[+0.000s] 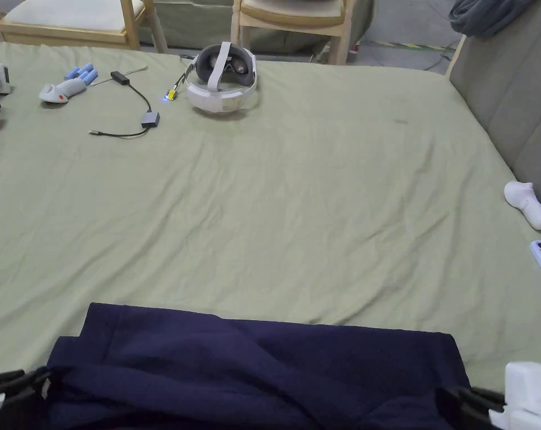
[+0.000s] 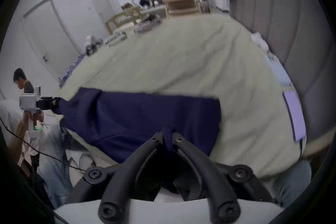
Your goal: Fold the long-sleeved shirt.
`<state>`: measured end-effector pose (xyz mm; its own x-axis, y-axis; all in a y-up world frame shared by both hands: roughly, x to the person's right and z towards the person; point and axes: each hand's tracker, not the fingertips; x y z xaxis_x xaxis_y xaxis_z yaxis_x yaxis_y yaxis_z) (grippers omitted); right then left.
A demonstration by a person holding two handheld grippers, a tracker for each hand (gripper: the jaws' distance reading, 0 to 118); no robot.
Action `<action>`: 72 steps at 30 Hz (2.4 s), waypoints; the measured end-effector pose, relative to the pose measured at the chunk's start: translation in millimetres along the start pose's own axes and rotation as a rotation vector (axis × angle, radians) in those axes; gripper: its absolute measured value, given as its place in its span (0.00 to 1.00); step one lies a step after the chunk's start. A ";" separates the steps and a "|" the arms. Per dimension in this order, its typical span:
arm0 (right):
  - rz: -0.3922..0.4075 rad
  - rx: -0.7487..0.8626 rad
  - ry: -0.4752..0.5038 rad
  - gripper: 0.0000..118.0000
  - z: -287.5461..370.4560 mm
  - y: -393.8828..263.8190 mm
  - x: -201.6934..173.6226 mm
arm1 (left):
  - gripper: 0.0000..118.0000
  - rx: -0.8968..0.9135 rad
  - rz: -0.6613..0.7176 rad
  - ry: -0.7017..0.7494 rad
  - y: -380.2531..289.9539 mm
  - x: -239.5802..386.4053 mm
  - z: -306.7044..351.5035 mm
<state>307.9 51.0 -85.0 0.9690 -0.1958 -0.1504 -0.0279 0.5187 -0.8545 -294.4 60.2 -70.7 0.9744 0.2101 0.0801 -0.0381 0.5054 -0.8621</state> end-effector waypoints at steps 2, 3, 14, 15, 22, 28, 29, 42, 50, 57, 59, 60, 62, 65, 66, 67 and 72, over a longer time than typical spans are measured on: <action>-0.033 -0.112 -0.028 0.05 -15.9 -12.5 -0.4 | 0.07 -0.067 0.019 0.023 -9.6 -2.0 -20.5; -0.037 -0.096 -0.055 0.05 -20.3 -15.3 -2.7 | 0.07 -0.063 0.035 0.041 -13.3 0.2 -23.4; 0.038 0.213 -0.210 0.98 19.7 14.3 -70.0 | 0.90 0.177 -0.041 0.155 21.4 42.5 27.8; 0.042 0.278 -0.199 0.98 22.1 15.0 -84.7 | 0.93 0.204 -0.046 0.189 26.3 53.8 29.9; 0.093 0.416 -0.072 0.00 -18.5 18.1 -151.4 | 0.02 0.319 0.054 0.168 21.2 94.4 0.5; 0.128 0.380 0.079 0.00 -24.1 23.6 -188.9 | 0.25 0.206 0.160 -0.042 43.1 10.7 7.3; 0.121 0.370 0.097 0.00 -24.8 24.1 -190.1 | 0.29 0.207 0.215 -0.082 49.5 -11.5 4.4; 0.145 0.324 0.121 0.00 -41.0 24.7 -201.0 | 0.94 -0.108 0.533 -0.642 41.7 -140.1 -106.7; 0.090 0.314 0.123 0.00 -49.3 24.7 -190.0 | 0.70 -0.265 0.560 -0.804 21.2 -109.9 -156.0; 0.049 0.312 0.111 0.00 -49.5 19.5 -170.1 | 0.15 -0.256 0.324 -0.637 31.8 -64.7 -162.5; 0.042 0.312 0.092 0.00 -50.7 17.8 -166.7 | 0.15 -0.236 0.379 -0.688 35.2 -67.2 -159.5; 0.043 0.316 0.085 0.00 -49.4 17.0 -166.8 | 0.15 -0.196 0.363 -0.659 38.3 -65.8 -153.5; 0.063 0.322 0.055 0.00 -49.9 14.6 -168.5 | 0.14 -0.136 0.364 -0.618 42.4 -69.2 -136.9; 0.089 0.319 0.043 0.00 -53.8 11.8 -172.1 | 0.13 -0.044 0.433 -0.586 55.5 -99.3 -109.3; 0.083 0.315 0.049 0.00 -55.2 11.5 -172.3 | 0.13 -0.042 0.422 -0.611 59.8 -103.2 -100.8; 0.079 0.316 0.053 0.00 -56.3 11.1 -173.2 | 0.13 -0.046 0.408 -0.593 65.6 -107.1 -93.0; 0.096 0.320 0.069 0.00 -61.4 10.7 -176.6 | 0.13 0.013 0.411 -0.440 81.4 -149.9 -62.1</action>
<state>121.4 40.0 -98.1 0.9465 -0.1835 -0.2655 -0.0294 0.7701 -0.6373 -429.9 17.8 -184.0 0.6964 0.7155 -0.0564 -0.3973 0.3189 -0.8605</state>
